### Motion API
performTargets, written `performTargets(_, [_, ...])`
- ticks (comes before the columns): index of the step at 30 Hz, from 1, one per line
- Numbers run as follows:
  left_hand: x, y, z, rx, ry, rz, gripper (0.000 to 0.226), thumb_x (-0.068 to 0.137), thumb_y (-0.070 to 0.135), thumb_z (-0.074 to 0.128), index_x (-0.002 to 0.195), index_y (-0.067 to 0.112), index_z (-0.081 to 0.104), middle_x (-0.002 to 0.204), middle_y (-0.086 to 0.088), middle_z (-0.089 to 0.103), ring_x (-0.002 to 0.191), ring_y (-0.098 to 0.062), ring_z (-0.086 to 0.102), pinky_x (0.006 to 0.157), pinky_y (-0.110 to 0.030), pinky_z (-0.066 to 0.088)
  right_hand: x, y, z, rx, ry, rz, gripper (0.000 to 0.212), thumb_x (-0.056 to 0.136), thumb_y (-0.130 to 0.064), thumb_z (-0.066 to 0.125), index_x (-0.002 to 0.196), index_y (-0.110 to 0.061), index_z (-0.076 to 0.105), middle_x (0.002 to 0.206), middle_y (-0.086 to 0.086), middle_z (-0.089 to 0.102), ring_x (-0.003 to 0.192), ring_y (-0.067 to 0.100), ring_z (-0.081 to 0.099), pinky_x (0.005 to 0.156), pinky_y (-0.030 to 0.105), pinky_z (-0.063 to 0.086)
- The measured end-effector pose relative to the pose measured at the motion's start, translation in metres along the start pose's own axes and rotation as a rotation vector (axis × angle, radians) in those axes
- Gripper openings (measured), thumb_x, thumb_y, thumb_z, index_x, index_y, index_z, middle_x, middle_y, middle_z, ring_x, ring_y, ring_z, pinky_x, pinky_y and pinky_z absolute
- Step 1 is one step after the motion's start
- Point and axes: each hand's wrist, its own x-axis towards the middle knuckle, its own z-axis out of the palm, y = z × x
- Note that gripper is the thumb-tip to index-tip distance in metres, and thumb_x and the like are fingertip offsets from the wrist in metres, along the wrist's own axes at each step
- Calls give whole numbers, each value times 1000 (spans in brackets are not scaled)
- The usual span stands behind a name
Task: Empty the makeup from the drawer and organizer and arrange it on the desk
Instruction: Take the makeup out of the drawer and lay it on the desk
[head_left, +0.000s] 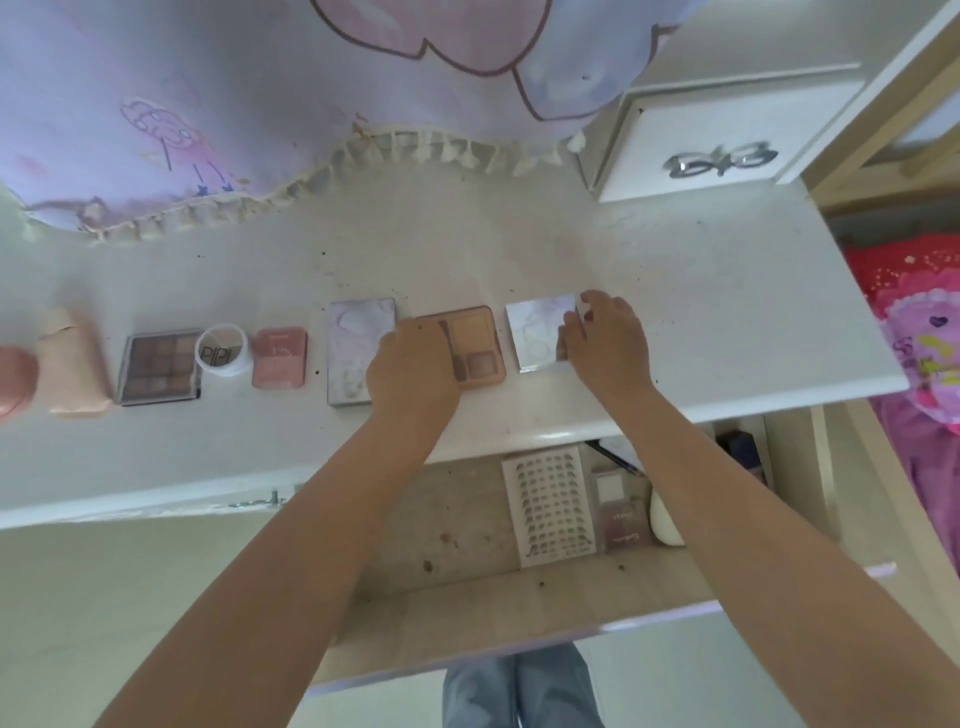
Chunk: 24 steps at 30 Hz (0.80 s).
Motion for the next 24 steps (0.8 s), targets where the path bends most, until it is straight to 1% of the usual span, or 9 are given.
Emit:
performTargets(2, [-20,-2,12,31,170,148,27,87,3,50,115,3,52,117,-11,53,106,-24,52,74,-28,44,-13,9,-8,51,45,-34,33,91,-15,47,119,1,53,111,20,57,101,33,54,84,31,41])
performTargets(4, [-41,-2,33,3,322,368,22,71,3,67,94,4,64,93,-9,65,80,-20,64,61,-24,51,-39,20,-17,88,126,-138,34,87,-16,46,110,5,59,101,22,62,95,34,58,82,28,41])
performTargets(6, [-65,-3,60,-88,282,598,10,69,10,58,74,8,66,70,-5,65,57,-17,62,47,-19,49,-72,39,-24,76,183,-236,34,84,-15,43,97,7,64,88,22,65,86,27,59,78,23,41])
performTargets(8, [-84,-3,91,-155,100,681,25,72,18,43,69,11,66,65,-2,63,53,-15,58,41,-18,48,-104,63,-28,33,126,-261,30,83,-11,41,86,6,65,76,18,65,74,22,57,70,24,41])
performTargets(10, [-92,1,118,-112,-66,645,31,76,18,39,83,12,68,80,-2,66,68,-14,64,53,-21,55,-127,88,-22,-12,8,-241,23,80,-8,45,76,2,66,64,12,64,56,23,59,58,24,45])
performTargets(11, [-90,4,129,-67,-134,601,33,82,15,39,102,10,65,100,-4,65,89,-16,63,73,-24,56,-134,99,-16,-65,-68,-234,15,75,-4,52,75,-1,67,62,10,65,52,23,61,54,26,48])
performTargets(13, [-76,6,151,14,-253,503,44,93,18,39,135,10,36,140,-7,39,131,-20,35,110,-33,31,-140,121,2,-166,-262,-179,24,59,7,71,81,-1,69,71,12,70,59,26,67,55,32,53])
performTargets(17, [-50,13,167,120,-313,351,68,91,33,49,144,9,14,151,-8,15,142,-24,11,115,-38,14,-128,128,30,-277,-520,-34,41,78,-2,59,119,0,54,129,18,52,112,35,54,87,41,49])
performTargets(24, [-41,20,181,200,-289,289,67,91,27,50,144,6,14,148,-10,21,137,-25,20,112,-36,21,-129,139,50,-480,-618,143,41,86,-10,49,127,-6,42,133,12,41,120,27,40,88,33,40])
